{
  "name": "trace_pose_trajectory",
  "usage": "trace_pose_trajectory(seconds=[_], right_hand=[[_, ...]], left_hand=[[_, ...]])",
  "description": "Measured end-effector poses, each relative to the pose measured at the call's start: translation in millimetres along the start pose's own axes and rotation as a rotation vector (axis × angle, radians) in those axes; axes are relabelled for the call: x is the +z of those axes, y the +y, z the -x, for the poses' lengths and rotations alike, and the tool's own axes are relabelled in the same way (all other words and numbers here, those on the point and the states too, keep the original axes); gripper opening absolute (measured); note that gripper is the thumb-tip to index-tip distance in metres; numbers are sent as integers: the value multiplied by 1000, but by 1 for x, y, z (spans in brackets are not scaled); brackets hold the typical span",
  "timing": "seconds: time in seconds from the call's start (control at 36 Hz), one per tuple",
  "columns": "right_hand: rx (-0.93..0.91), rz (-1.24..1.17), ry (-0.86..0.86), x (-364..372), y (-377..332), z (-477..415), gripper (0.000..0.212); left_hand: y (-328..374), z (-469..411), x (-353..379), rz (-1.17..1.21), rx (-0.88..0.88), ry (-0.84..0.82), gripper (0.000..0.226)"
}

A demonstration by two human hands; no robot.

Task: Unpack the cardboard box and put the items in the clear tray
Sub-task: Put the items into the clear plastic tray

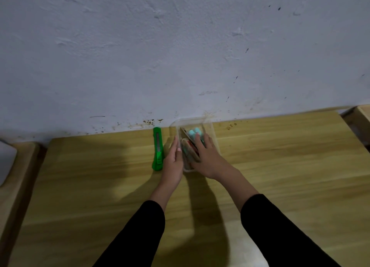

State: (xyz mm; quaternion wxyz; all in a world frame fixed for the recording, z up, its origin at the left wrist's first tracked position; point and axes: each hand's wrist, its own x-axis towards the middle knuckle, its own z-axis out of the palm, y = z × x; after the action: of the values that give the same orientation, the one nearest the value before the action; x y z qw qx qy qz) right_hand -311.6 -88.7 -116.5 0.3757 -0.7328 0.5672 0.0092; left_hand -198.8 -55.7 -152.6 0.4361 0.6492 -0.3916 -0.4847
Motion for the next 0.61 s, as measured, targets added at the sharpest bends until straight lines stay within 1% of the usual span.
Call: trace_pose_trajectory(seconds=[0.08, 0.17, 0.25, 0.39, 0.53, 0.61], right_hand=[[-65, 75, 5, 4, 8, 4, 77], [-70, 76, 14, 8, 11, 4, 72], [-53, 21, 86, 14, 8, 0, 69], [3, 34, 248, 24, 3, -8, 66], [23, 35, 325, 27, 2, -13, 66], [25, 23, 328, 28, 1, -13, 66]], left_hand=[[0, -1, 0, -50, 7, 12, 45], [1, -1, -1, -67, 14, 4, 45], [0, -2, -2, -76, 14, 5, 45], [0, -3, -4, -78, -6, -14, 45], [-2, -3, -4, -82, -13, -26, 46], [-2, -2, -4, -90, -28, -36, 47]])
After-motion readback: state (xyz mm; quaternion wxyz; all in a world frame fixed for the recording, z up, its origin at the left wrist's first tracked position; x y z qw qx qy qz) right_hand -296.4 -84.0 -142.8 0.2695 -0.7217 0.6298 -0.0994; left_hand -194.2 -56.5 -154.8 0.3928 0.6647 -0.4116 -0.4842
